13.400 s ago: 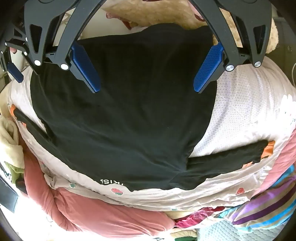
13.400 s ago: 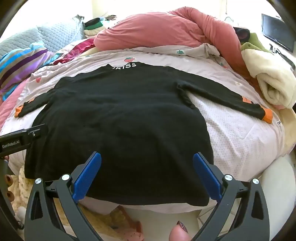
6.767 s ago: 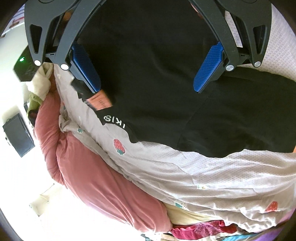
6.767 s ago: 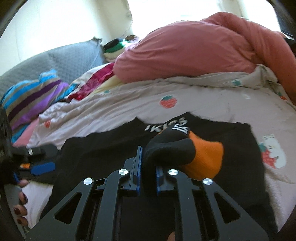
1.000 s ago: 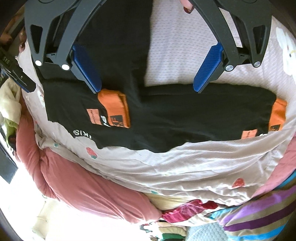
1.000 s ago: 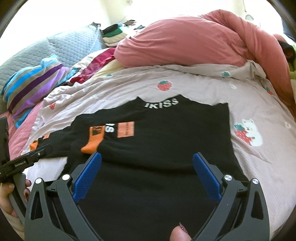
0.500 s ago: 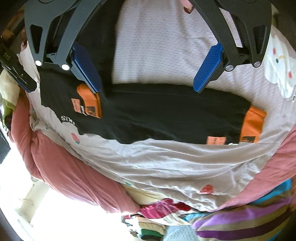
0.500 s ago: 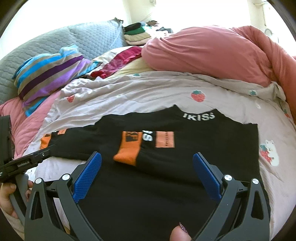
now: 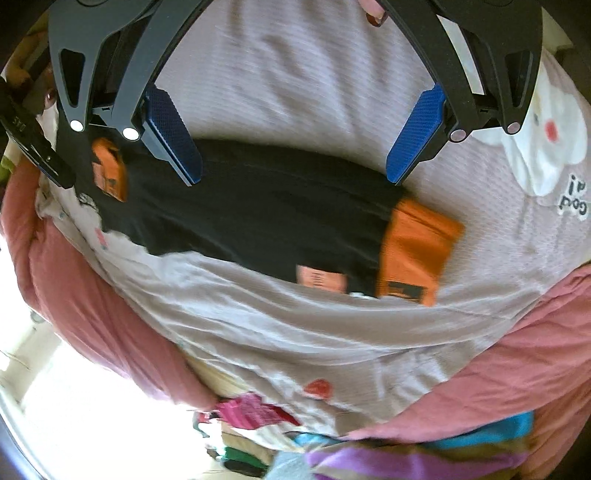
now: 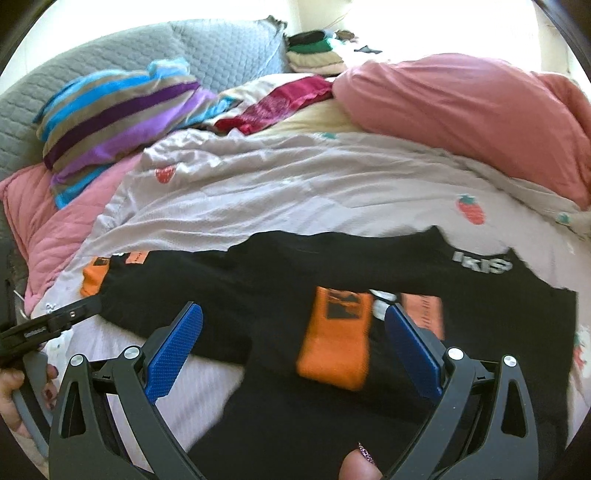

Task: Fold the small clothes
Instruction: 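Grasp the orange cuff with the left tool and lift it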

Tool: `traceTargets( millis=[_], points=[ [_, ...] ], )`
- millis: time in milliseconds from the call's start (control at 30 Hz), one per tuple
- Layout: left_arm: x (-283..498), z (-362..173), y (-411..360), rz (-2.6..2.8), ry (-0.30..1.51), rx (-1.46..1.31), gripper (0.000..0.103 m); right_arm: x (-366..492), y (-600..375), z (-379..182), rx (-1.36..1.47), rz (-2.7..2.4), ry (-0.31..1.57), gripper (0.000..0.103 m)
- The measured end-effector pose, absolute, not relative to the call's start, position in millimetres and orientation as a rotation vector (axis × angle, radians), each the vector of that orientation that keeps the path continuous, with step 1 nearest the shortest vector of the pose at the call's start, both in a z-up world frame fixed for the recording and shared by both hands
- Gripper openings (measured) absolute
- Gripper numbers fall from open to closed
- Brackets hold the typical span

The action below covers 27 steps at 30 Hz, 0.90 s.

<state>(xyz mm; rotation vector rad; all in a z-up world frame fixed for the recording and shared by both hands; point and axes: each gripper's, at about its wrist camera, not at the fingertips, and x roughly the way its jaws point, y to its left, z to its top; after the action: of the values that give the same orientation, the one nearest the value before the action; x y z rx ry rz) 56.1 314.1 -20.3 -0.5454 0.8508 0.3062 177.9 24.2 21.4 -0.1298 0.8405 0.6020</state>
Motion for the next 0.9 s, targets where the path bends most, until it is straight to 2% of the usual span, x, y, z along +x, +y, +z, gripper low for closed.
traceTargets(
  millis=[300,600,700,767,800,833,867,900],
  points=[
    [52.0,-35.3,368.5,0.402,0.888,-0.586,0.093,199.2,88.7,-6.6,-0.171,0.673,0.971,0.098],
    [58.9,-45.8,366.7,0.513,0.86,-0.591,0.093,176.8,63.4,-7.3,-0.203,0.751,0.956,0.098],
    [65.0,-46.4,367.8,0.569,0.858,-0.57,0.075,168.4,41.7,-2.3,-0.141,0.755,0.962,0.098],
    [69.7,-46.8,368.9,0.602,0.868,-0.552,0.055,162.0,22.5,2.0,-0.093,0.744,0.959,0.098],
    [71.7,-46.2,368.3,0.61,0.871,-0.544,0.049,159.8,14.2,3.6,-0.079,0.736,0.957,0.098],
    [72.7,-44.6,368.9,0.61,0.87,-0.545,0.038,157.7,5.4,4.8,-0.066,0.723,0.957,0.098],
    [73.2,-42.7,369.2,0.599,0.867,-0.56,0.033,156.1,-2.6,5.8,-0.054,0.713,0.961,0.098],
    [74.2,-40.3,368.5,0.591,0.866,-0.569,0.023,154.4,-13.9,7.4,-0.04,0.703,0.964,0.098]
  ],
)
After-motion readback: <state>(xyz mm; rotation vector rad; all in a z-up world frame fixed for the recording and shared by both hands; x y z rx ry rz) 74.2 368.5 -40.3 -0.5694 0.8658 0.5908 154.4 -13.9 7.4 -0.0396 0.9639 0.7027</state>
